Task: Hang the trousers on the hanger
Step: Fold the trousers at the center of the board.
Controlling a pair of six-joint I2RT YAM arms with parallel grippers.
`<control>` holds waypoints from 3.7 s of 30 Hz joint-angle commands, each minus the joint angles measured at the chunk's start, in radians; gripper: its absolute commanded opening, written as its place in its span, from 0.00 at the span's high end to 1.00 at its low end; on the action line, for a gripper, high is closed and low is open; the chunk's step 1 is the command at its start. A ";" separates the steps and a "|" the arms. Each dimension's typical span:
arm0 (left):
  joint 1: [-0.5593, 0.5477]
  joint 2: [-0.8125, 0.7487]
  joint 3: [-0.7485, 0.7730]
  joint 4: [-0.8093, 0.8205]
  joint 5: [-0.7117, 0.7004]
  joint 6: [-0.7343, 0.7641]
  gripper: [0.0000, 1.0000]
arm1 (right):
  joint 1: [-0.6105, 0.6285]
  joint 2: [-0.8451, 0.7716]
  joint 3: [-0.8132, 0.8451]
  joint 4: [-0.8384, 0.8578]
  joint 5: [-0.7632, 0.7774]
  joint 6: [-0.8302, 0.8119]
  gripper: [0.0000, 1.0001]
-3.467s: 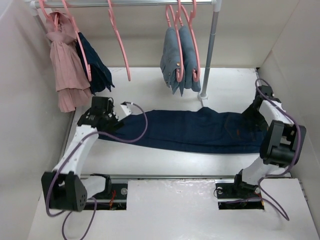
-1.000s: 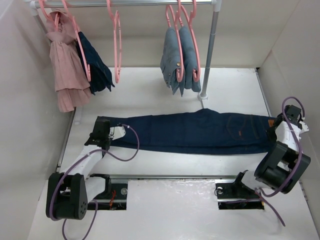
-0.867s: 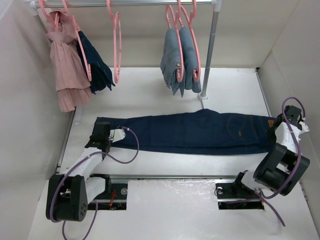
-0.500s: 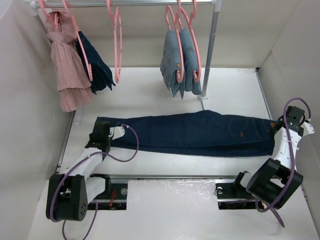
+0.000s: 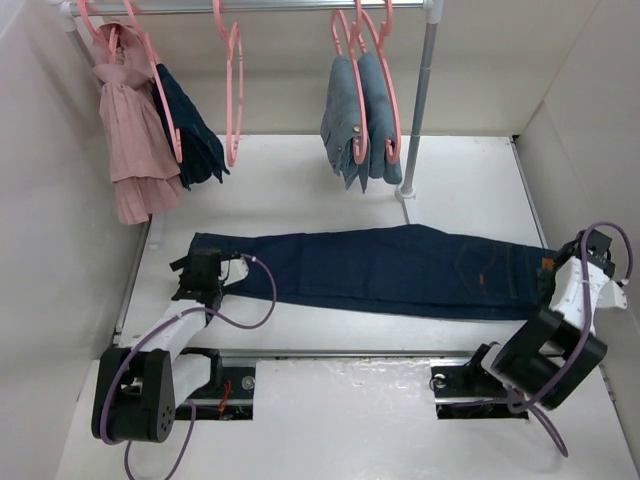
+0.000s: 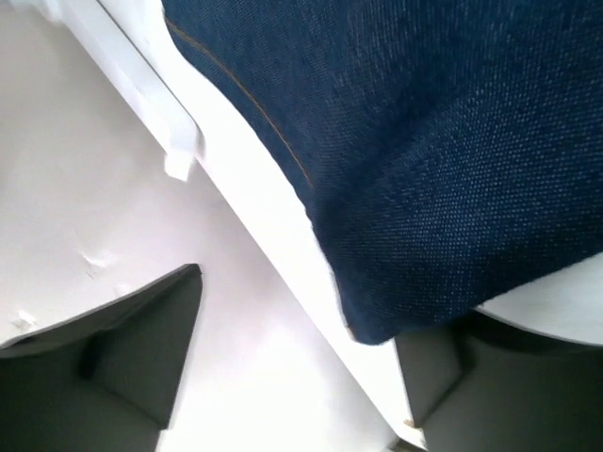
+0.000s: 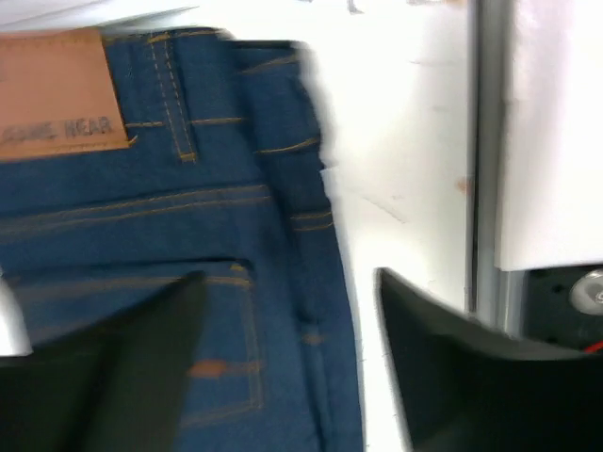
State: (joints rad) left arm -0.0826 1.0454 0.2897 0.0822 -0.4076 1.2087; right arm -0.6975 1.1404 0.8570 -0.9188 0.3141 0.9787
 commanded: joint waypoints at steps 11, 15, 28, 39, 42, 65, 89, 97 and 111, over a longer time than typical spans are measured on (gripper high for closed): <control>-0.002 -0.041 0.184 -0.271 0.010 -0.199 0.14 | -0.039 0.291 0.073 -0.034 0.042 0.058 0.00; -0.002 -0.030 0.285 -0.355 0.075 -0.290 0.14 | -0.039 0.392 0.073 0.018 0.042 0.019 0.00; 0.069 0.079 0.443 -0.470 0.107 -0.451 0.14 | -0.039 0.656 0.191 0.063 0.022 -0.072 0.00; 0.115 0.068 0.296 -0.567 -0.111 -0.339 0.05 | -0.039 0.639 0.152 0.113 0.046 -0.112 0.37; 0.115 0.068 0.318 -0.567 -0.131 -0.330 0.05 | -0.039 0.618 0.152 0.113 0.036 -0.112 0.23; 0.036 0.359 0.376 -0.202 0.182 -0.391 0.08 | -0.039 0.404 -0.095 0.536 -0.024 -0.305 0.85; 0.207 0.292 0.457 -0.363 0.253 -0.471 0.10 | 0.162 0.162 0.016 0.698 -0.011 -0.483 1.00; 0.207 0.254 0.479 -0.418 0.262 -0.462 0.10 | 0.312 -0.065 0.076 0.698 0.178 -0.540 1.00; 0.138 0.217 0.500 -0.510 0.362 -0.511 0.10 | 0.618 -0.287 0.201 0.821 0.368 -0.929 1.00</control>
State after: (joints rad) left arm 0.0925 1.2972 0.7689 -0.4000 -0.0849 0.7269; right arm -0.0898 0.9031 0.9638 -0.2531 0.6319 0.2058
